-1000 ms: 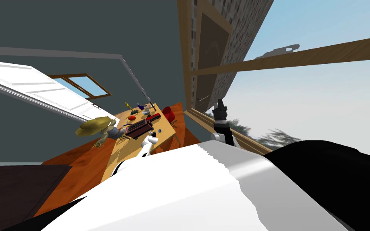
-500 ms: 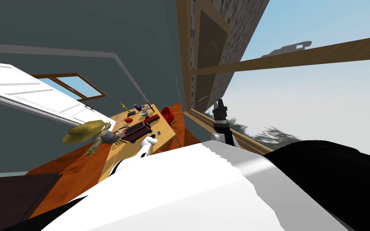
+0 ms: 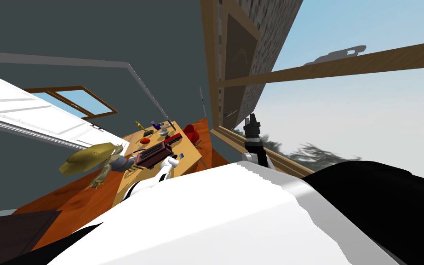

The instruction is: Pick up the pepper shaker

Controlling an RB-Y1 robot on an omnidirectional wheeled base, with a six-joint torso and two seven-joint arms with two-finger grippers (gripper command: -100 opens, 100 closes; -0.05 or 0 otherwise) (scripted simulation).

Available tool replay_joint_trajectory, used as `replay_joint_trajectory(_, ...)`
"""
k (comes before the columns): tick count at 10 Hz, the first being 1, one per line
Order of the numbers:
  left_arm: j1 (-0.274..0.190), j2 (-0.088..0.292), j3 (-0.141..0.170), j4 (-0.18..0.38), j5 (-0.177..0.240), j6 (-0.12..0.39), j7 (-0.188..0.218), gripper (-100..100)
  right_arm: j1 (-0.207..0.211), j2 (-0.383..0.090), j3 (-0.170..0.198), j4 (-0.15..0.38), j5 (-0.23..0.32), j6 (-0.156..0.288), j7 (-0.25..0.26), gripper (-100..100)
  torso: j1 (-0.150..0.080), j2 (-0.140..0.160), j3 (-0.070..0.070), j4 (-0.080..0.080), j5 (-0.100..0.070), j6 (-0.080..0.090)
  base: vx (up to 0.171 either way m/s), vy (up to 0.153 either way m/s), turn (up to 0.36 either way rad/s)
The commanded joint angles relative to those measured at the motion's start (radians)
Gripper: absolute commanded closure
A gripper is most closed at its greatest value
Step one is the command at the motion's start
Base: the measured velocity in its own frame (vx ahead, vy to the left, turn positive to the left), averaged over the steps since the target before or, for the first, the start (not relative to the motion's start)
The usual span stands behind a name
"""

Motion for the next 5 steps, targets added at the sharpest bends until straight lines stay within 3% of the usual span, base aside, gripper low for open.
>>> replay_joint_trajectory(1, 0.0, 0.0, 0.0, 0.0, 0.0, 0.0, 0.0, -100, 0.0, 0.0, 0.0, 0.0, 0.0, 0.0, 0.0, 0, 0.0, 0.0, 0.0, 0.0, 0.0, 0.0, 0.063, 0.039, -0.013)
replay_joint_trajectory(2, -0.001, 0.001, 0.0, 0.0, 0.0, 0.003, 0.0, 0, 0.0, 0.0, 0.0, 0.0, 0.0, 0.0, 0.0, 0, -0.002, 0.003, 0.001, 0.0, 0.0, 0.0, 0.01, 0.007, 0.001)
replay_joint_trajectory(3, 0.025, 0.012, 0.026, -0.009, 0.006, -0.002, -0.001, -100, 0.0, 0.0, 0.0, 0.0, 0.0, 0.0, 0.0, 0, -0.004, 0.006, 0.003, 0.001, -0.001, 0.0, 0.0, -0.001, -0.205)
replay_joint_trajectory(4, 0.051, 0.022, 0.052, -0.017, 0.011, -0.008, -0.002, -100, 0.0, 0.0, 0.0, 0.0, 0.0, 0.0, 0.0, 0, -0.005, 0.008, 0.004, 0.001, -0.001, 0.0, -0.012, 0.0, -0.328)
replay_joint_trajectory(5, 0.051, 0.022, 0.052, -0.044, 0.011, -0.008, -0.009, -100, 0.0, 0.0, 0.0, 0.0, 0.0, 0.0, 0.0, 0, -0.005, 0.009, 0.005, 0.002, -0.001, 0.0, -0.017, 0.003, -0.117)
